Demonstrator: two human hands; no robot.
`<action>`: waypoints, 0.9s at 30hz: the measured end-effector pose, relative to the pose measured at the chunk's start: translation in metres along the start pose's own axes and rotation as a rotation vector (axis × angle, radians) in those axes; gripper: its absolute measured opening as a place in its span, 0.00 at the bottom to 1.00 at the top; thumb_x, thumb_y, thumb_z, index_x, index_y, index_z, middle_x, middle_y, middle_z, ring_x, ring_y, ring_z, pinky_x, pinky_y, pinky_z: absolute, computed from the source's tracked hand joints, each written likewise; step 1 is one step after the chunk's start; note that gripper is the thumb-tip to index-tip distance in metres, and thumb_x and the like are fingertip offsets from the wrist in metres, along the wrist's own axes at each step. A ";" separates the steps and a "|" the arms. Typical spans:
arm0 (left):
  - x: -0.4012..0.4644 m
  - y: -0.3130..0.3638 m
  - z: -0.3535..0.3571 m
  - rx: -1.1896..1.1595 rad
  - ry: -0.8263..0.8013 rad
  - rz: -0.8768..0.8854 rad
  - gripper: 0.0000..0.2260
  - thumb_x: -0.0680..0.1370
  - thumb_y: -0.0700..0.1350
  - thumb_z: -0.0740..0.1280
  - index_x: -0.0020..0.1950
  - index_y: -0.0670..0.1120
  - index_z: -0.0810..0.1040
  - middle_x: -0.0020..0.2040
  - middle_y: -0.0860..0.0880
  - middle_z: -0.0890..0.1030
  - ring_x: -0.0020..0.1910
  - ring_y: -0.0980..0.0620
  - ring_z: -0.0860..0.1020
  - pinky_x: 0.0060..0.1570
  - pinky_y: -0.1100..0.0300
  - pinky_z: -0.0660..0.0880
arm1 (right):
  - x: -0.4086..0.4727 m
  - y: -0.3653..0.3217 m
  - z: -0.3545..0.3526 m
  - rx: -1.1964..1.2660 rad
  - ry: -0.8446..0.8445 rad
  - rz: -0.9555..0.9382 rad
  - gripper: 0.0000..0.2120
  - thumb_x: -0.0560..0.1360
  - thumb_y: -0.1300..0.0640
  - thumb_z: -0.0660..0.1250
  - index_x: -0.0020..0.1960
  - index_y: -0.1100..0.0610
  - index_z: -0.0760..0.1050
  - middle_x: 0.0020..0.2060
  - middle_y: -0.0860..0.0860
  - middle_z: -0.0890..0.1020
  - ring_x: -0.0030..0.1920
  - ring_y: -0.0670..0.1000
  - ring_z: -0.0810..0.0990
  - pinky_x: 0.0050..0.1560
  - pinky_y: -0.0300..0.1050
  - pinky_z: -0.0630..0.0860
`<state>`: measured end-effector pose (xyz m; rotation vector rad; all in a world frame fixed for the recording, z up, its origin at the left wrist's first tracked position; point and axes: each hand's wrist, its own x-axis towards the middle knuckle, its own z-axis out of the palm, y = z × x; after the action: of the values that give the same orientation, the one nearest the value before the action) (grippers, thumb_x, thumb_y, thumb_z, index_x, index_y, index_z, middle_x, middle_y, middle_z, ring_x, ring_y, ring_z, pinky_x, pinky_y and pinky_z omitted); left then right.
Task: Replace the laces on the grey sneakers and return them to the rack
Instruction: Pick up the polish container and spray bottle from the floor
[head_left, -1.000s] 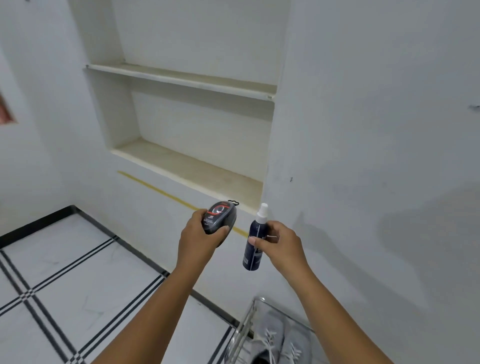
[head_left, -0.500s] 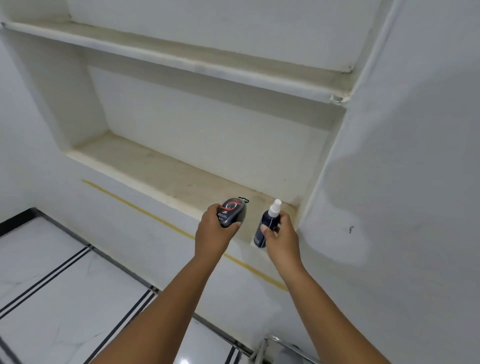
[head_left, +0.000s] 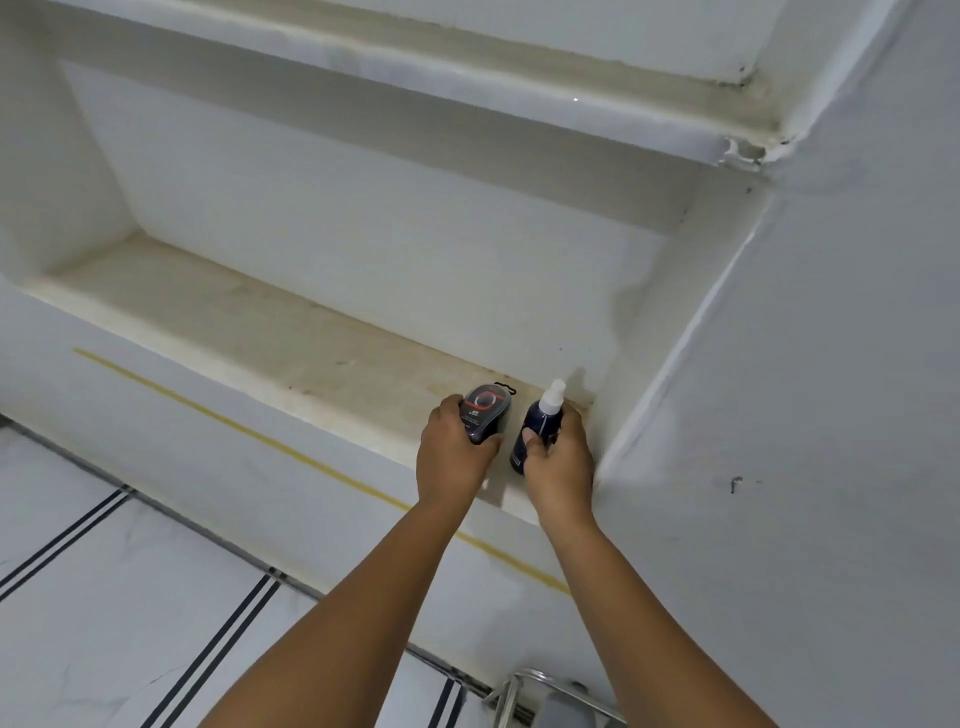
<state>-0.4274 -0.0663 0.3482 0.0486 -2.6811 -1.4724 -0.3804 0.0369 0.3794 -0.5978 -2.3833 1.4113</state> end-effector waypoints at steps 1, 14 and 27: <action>0.001 0.000 0.003 0.015 0.001 0.003 0.24 0.68 0.51 0.74 0.61 0.49 0.71 0.53 0.51 0.76 0.50 0.50 0.76 0.40 0.60 0.69 | 0.000 0.001 0.001 0.002 -0.001 -0.004 0.17 0.78 0.61 0.64 0.66 0.55 0.69 0.54 0.48 0.77 0.53 0.49 0.75 0.50 0.38 0.67; 0.012 -0.049 -0.018 0.044 -0.395 0.220 0.37 0.74 0.38 0.70 0.74 0.64 0.59 0.67 0.47 0.70 0.63 0.49 0.72 0.62 0.55 0.72 | 0.003 0.034 0.024 -0.131 0.067 0.018 0.22 0.74 0.62 0.68 0.67 0.56 0.69 0.57 0.53 0.77 0.58 0.55 0.77 0.58 0.53 0.75; 0.012 -0.038 -0.012 0.088 -0.236 0.304 0.38 0.71 0.33 0.69 0.74 0.61 0.64 0.60 0.51 0.77 0.56 0.50 0.76 0.54 0.50 0.75 | 0.004 0.043 0.034 -0.186 0.170 -0.030 0.19 0.75 0.65 0.66 0.65 0.61 0.70 0.56 0.56 0.77 0.57 0.58 0.77 0.56 0.53 0.75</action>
<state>-0.4389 -0.0974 0.3234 -0.5345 -2.7693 -1.3385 -0.3910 0.0317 0.3253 -0.6951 -2.3908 1.0872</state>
